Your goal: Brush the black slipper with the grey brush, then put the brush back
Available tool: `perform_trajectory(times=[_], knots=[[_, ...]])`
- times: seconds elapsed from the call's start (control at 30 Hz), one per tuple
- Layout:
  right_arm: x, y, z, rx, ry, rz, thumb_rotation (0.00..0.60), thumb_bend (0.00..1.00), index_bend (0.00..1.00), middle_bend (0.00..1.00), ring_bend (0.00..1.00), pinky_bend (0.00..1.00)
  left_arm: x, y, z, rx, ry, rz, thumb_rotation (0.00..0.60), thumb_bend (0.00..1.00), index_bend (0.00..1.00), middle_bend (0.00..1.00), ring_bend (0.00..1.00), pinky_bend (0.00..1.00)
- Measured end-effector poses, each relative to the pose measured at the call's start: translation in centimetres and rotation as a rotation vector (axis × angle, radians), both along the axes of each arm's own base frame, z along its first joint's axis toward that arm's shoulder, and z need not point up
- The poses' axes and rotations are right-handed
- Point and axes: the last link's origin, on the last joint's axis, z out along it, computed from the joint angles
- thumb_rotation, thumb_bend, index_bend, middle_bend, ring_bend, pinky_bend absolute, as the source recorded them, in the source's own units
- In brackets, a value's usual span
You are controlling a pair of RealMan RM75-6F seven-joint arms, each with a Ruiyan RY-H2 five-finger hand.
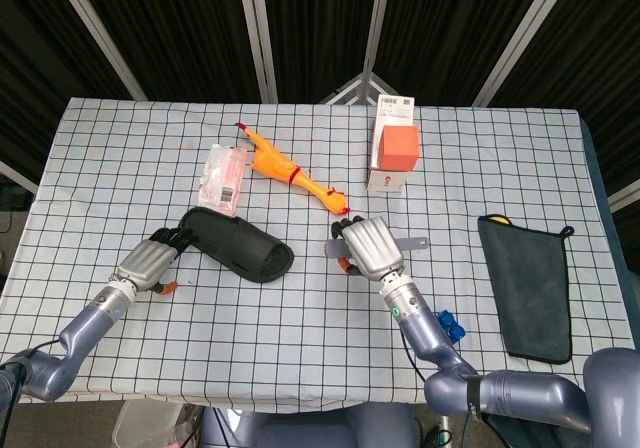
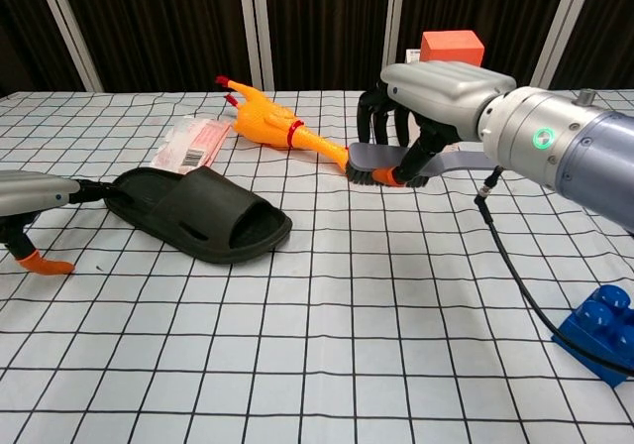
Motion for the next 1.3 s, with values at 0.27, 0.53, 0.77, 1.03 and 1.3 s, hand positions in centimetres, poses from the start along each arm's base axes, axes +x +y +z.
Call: perform_trajectory(times=[0.27,0.53,0.77,1.03,1.3], knots=[[2.9,1.5,-1.5,0.067,-0.099,0.009,0.600,0.85,0.89,0.79,0.65,0.77,0.3,0.3,-0.1,-0.001,0.007,0.001,0.600,0.49,0.00,0.00,0.00,0.00],[6.4,2.1,-4.5,0.074,-0.182,0.023,0.600,0.85,0.88,0.79,0.66,0.77,1.0,0.2,-0.2,-0.006,-0.003,-0.008,0.600,0.50,0.00,0.00,0.00,0.00],[7.1,1.1,-7.5,0.037,-0.158,0.031,0.600,0.85,0.89,0.79,0.66,0.77,1.4,-0.2,0.1,-0.013,-0.021,-0.011,0.600,0.50,0.00,0.00,0.00,0.00],[7.3,0.2,-9.8,-0.008,-0.106,0.067,0.600,0.85,0.89,0.79,0.66,0.77,1.5,-0.3,0.1,-0.026,-0.036,-0.007,0.600,0.50,0.00,0.00,0.00,0.00],[9.0,1.0,-11.8,-0.020,-0.085,0.136,0.600,0.86,0.89,0.79,0.66,0.77,1.4,-0.2,-0.5,-0.043,-0.016,-0.016,0.600,0.50,0.00,0.00,0.00,0.00]])
